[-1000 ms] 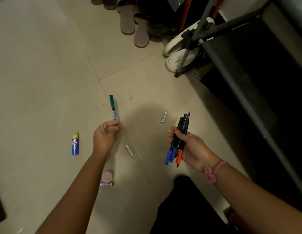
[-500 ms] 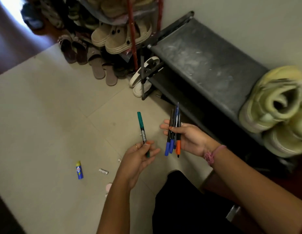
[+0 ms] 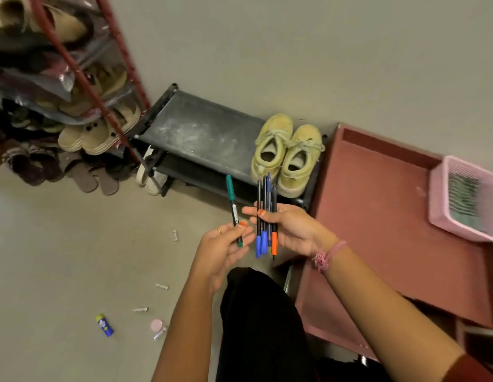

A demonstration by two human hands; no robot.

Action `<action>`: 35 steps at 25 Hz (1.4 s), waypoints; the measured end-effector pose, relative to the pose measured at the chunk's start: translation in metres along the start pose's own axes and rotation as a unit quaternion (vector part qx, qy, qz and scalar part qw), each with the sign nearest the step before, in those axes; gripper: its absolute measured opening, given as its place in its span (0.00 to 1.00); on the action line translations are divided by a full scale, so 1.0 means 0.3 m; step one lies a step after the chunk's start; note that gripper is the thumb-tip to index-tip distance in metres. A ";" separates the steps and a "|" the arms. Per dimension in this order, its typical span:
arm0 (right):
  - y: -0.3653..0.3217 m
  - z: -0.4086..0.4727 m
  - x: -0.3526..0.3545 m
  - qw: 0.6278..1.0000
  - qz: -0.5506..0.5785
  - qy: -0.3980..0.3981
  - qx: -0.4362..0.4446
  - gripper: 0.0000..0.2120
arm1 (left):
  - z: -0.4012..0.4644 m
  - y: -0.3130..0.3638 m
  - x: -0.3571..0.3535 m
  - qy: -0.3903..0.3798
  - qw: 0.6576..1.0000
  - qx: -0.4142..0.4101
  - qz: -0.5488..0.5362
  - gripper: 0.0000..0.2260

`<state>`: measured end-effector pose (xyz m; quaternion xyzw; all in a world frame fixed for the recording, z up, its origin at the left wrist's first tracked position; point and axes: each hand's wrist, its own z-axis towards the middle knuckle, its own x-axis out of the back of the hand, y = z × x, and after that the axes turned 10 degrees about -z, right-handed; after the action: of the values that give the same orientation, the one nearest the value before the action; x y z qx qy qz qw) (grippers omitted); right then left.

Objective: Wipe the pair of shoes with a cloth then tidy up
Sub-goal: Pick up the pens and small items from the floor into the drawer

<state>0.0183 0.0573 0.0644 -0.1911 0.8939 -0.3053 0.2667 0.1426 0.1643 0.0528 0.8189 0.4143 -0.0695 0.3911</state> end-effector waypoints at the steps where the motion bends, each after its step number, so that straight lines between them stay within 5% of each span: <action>1: 0.011 -0.066 0.022 1.000 0.004 0.011 0.001 0.13 | -0.034 -0.022 -0.039 -0.015 1.000 0.011 0.013 0.08; 17: 0.475 -0.752 0.481 0.968 0.192 0.161 0.029 0.13 | -0.326 -0.619 -0.434 -0.141 0.954 0.164 0.208 0.10; 26: 0.686 -0.706 0.743 0.945 0.244 0.204 -0.082 0.08 | -0.195 -0.836 -0.483 -0.105 0.903 0.263 0.322 0.03; 35: 0.695 -0.499 0.981 0.933 0.221 0.261 -0.108 0.04 | 0.060 -1.028 -0.543 0.010 0.910 0.192 0.368 0.03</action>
<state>-0.3388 0.1298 -0.0761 0.0704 0.9792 -0.1794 0.0628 -0.1850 0.1582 -0.0679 0.9732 0.0660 0.0092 0.2203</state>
